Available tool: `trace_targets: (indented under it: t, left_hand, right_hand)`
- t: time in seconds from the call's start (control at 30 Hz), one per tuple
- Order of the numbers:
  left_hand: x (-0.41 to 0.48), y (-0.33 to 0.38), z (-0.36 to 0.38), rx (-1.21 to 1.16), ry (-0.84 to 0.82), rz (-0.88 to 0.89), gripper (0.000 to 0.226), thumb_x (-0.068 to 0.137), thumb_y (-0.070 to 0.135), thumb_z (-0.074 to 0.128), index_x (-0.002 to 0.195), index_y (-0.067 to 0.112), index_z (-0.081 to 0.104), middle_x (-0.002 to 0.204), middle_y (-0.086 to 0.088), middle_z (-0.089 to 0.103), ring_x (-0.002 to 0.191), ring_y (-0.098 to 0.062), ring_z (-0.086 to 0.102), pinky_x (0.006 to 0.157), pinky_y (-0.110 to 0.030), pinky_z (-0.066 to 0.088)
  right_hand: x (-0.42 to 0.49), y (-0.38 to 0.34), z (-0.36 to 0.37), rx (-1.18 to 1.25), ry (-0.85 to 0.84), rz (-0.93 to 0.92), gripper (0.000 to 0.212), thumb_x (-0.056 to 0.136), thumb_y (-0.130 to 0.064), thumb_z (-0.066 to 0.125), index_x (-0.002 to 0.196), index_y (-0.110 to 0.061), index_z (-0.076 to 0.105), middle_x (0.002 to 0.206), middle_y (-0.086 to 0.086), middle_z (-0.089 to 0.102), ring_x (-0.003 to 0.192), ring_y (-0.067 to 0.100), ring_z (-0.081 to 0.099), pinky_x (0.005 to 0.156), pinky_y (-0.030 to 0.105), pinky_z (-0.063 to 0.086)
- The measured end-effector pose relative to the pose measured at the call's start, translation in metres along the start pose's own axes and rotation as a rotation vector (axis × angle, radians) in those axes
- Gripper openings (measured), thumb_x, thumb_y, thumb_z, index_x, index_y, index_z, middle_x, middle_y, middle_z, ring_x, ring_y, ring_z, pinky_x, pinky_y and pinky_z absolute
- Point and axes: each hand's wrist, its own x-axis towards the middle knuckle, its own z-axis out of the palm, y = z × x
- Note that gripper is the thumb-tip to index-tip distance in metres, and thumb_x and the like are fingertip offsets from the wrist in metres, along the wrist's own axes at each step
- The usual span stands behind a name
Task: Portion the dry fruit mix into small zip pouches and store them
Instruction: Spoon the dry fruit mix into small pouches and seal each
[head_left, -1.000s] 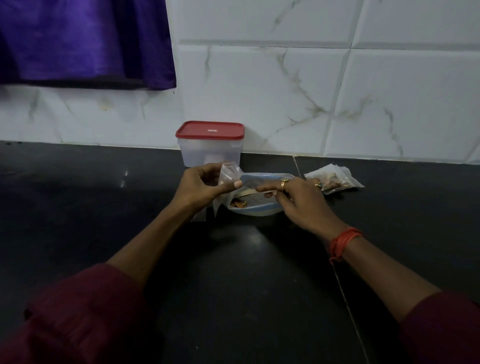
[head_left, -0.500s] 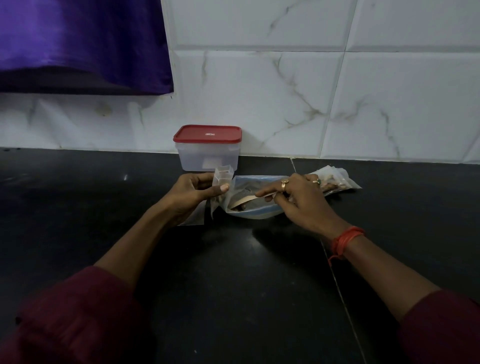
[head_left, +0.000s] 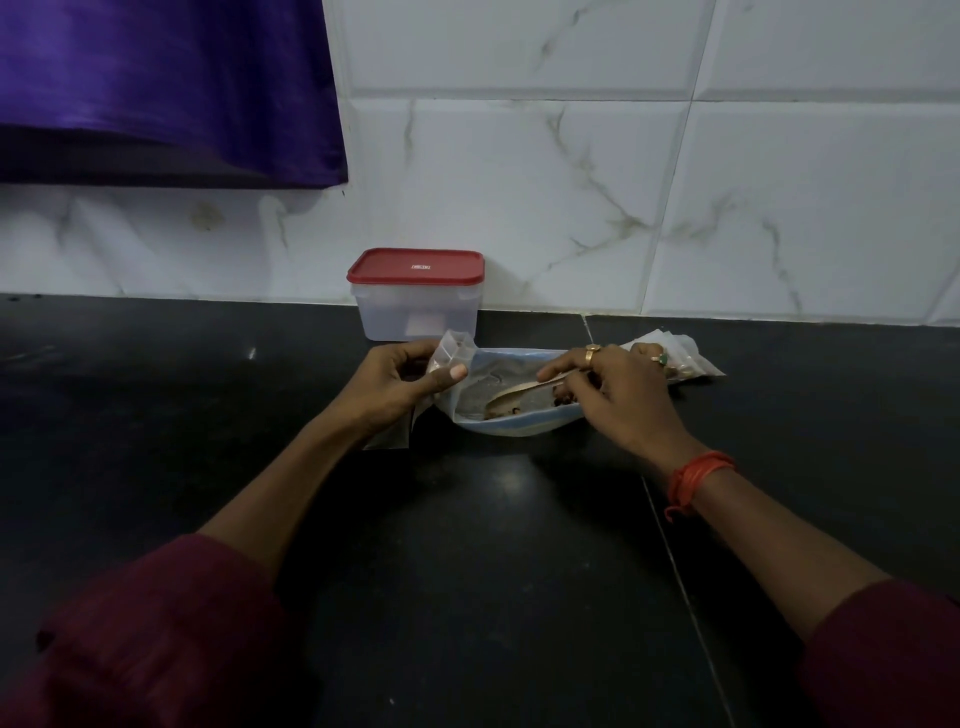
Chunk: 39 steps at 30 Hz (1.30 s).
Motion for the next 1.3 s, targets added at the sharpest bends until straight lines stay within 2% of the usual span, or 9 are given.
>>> trace_targets:
  t: [0.13,0.4,0.6,0.77,0.87,0.93,1.0,1.17,1.3]
  left_hand:
    - [0.0,0.0,-0.001,-0.001,-0.008,-0.007,0.035,0.081,0.03,0.072,0.115,0.034,0.066,0.112,0.019,0.068,0.1,0.005,0.066,0.075,-0.015,0.055]
    - [-0.001,0.0,0.0,-0.01,-0.007,0.015,0.032,0.086,0.019,0.072,0.116,0.029,0.066,0.107,0.019,0.068,0.092,0.013,0.066,0.07,-0.01,0.054]
    - [0.0,0.0,0.0,-0.013,-0.016,0.005,0.037,0.08,0.029,0.072,0.117,0.03,0.066,0.112,0.016,0.069,0.101,0.002,0.066,0.074,-0.015,0.056]
    - [0.0,0.0,0.0,-0.014,-0.032,0.015,0.03,0.09,0.019,0.067,0.119,0.024,0.065,0.108,0.017,0.067,0.09,0.013,0.065,0.069,-0.009,0.053]
    - [0.0,0.0,0.001,0.003,-0.03,0.023,0.027,0.087,0.024,0.068,0.113,0.03,0.067,0.106,0.019,0.07,0.095,0.009,0.066,0.072,-0.012,0.054]
    - [-0.001,0.001,0.002,0.003,-0.029,0.028,0.027,0.084,0.027,0.069,0.11,0.032,0.067,0.101,0.021,0.072,0.096,0.007,0.067,0.073,-0.013,0.055]
    - [-0.002,0.002,0.003,0.001,-0.03,0.035,0.029,0.081,0.029,0.069,0.11,0.033,0.067,0.099,0.023,0.072,0.095,0.007,0.067,0.072,-0.012,0.055]
    - [-0.004,0.005,0.006,0.009,-0.038,0.051,0.034,0.076,0.034,0.069,0.11,0.034,0.066,0.096,0.031,0.072,0.095,0.009,0.066,0.072,-0.011,0.054]
    - [-0.004,0.004,0.006,0.016,-0.031,0.052,0.027,0.083,0.027,0.069,0.109,0.032,0.065,0.093,0.033,0.071,0.092,0.011,0.066,0.071,-0.009,0.053]
  right_hand:
    - [0.0,0.005,-0.011,0.016,0.109,0.086,0.034,0.087,-0.037,0.041,0.093,-0.041,0.074,0.065,-0.007,0.069,0.055,0.006,0.059,0.062,0.03,0.045]
    - [0.0,0.004,-0.018,0.019,-0.001,0.171,0.029,0.096,-0.019,0.053,0.087,-0.03,0.079,0.067,-0.009,0.071,0.073,0.008,0.068,0.081,0.035,0.053]
    - [-0.001,-0.007,-0.014,0.079,-0.065,0.185,0.033,0.097,-0.017,0.051,0.089,-0.027,0.08,0.062,-0.007,0.068,0.068,0.004,0.065,0.069,0.018,0.048]
    - [-0.001,-0.012,-0.01,0.086,-0.113,0.177,0.031,0.097,-0.018,0.052,0.088,-0.024,0.081,0.062,-0.005,0.068,0.067,0.003,0.064,0.069,0.013,0.047]
    - [-0.001,-0.016,-0.008,0.077,-0.171,0.188,0.039,0.096,-0.017,0.051,0.069,-0.024,0.078,0.066,-0.003,0.071,0.072,0.01,0.068,0.077,0.028,0.053]
    - [-0.002,-0.019,-0.007,0.11,-0.183,0.184,0.055,0.096,-0.015,0.05,0.05,-0.038,0.069,0.074,0.0,0.076,0.075,0.009,0.07,0.074,0.027,0.053]
    - [-0.004,-0.022,-0.006,0.153,-0.192,0.18,0.062,0.097,-0.013,0.05,0.044,-0.043,0.063,0.076,0.002,0.076,0.064,0.001,0.065,0.064,0.02,0.046]
    - [-0.005,-0.028,0.003,0.126,-0.265,0.169,0.042,0.099,-0.019,0.049,0.065,-0.028,0.073,0.076,-0.007,0.075,0.065,-0.003,0.064,0.065,0.023,0.047]
    - [-0.006,-0.036,0.009,0.096,-0.336,0.201,0.037,0.102,-0.021,0.045,0.09,-0.013,0.079,0.077,-0.013,0.073,0.047,-0.004,0.053,0.054,0.016,0.035]
